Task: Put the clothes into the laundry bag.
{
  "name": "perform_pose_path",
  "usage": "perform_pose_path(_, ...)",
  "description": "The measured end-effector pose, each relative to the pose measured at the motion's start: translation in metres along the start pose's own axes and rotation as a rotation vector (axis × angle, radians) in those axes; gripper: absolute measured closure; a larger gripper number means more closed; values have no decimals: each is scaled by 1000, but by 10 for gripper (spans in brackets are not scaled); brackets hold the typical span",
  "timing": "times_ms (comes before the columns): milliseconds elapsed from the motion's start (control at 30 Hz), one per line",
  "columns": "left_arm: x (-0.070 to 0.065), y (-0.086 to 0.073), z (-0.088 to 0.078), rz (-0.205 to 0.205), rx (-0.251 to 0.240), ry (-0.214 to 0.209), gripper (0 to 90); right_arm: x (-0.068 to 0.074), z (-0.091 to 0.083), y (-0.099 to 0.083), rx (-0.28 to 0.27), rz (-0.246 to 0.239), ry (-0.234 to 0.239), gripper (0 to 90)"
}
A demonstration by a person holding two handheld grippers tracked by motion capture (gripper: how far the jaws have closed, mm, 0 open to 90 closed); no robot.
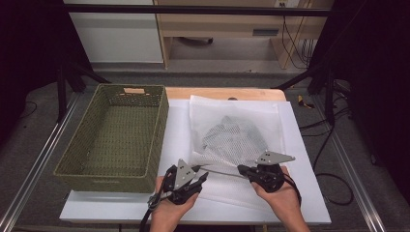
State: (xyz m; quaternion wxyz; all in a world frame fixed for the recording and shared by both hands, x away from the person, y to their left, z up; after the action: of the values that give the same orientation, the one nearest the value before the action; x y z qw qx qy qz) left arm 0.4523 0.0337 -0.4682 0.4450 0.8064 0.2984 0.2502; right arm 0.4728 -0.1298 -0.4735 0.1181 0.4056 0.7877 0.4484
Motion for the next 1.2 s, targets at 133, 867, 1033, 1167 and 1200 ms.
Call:
perform_pose_path(133, -1, -17, -4, 17, 34, 38, 496, 0, 0, -1, 1, -3, 2, 893)
perform_pose_path(867, -1, -73, 16, -42, 182, 96, 380, 1, 0, -4, 8, -2, 4, 892)
perform_pose_path(1033, -9, -75, 15, -17, 198, 76, 405, 1, 0, -4, 10, -4, 5, 892)
perform_pose_path(1167, -9, -79, 19, -20, 212, 63, 455, 1, 0, -4, 9, -5, 6, 892)
perform_pose_path(1200, -9, -80, 20, -26, 217, 53, 472, 1, 0, -4, 10, -4, 6, 892)
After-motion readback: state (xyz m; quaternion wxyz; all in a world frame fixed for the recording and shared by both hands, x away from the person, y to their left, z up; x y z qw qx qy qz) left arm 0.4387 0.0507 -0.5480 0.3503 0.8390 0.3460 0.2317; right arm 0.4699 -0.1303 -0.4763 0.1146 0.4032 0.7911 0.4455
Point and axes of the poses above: each handheld gripper's, and its own axes: z roughly forward along the jaws, y roughly out of its top, x roughly to its left, the point moved 10 cm from there along z, roughly forward along the jaws, and after that the axes turned 5 degrees about z, right-handed, at the moved point
